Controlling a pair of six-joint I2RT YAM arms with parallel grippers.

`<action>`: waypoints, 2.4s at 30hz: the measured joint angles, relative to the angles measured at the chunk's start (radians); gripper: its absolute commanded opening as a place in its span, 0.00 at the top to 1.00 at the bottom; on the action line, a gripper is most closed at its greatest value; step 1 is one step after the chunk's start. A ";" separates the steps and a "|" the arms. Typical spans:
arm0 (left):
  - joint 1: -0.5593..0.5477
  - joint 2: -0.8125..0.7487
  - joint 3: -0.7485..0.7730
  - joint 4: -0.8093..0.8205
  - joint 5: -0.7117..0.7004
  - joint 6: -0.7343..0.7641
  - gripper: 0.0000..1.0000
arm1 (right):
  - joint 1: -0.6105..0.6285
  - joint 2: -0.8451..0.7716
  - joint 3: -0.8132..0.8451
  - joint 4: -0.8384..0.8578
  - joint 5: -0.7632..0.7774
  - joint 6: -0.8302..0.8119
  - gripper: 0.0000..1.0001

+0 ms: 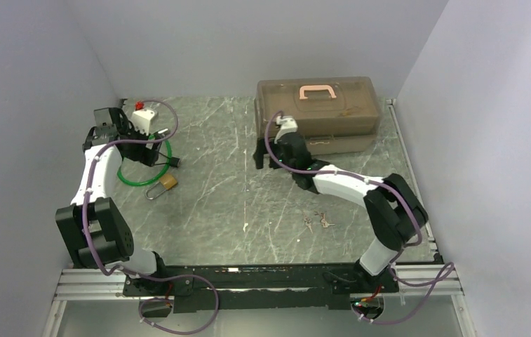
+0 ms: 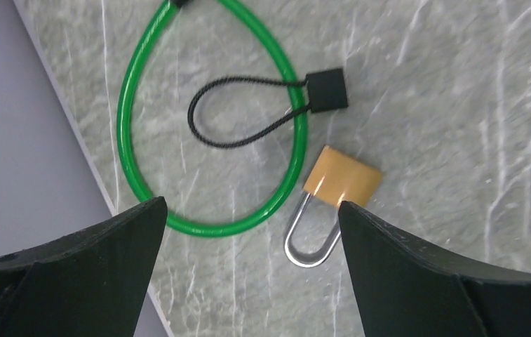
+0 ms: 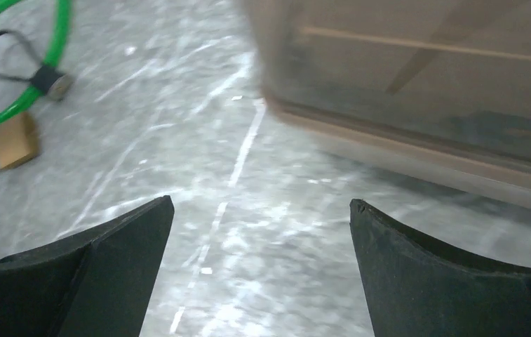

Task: Unlock with the key
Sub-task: Move the distractor to the center of the board, then move the lock to the center of the board.

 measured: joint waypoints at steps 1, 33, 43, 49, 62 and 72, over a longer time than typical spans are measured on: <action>0.007 0.000 -0.014 -0.001 -0.015 0.008 0.01 | 0.033 0.018 0.014 0.010 -0.016 -0.003 0.01; -0.151 0.290 -0.198 0.443 -0.503 0.185 0.19 | -0.210 0.178 0.129 0.064 -0.049 0.091 0.02; -0.151 0.299 -0.192 0.467 -0.521 0.233 0.21 | -0.249 0.044 0.011 0.096 -0.047 0.085 0.03; -0.174 0.344 -0.197 0.542 -0.546 0.315 0.23 | -0.238 -0.049 -0.082 0.116 -0.045 0.085 0.03; -0.229 0.333 -0.249 0.575 -0.539 0.498 0.36 | -0.167 -0.268 -0.174 0.124 -0.027 0.088 0.04; -0.287 0.282 -0.230 0.351 -0.448 0.518 0.41 | -0.167 -0.348 -0.216 0.111 0.002 0.085 0.03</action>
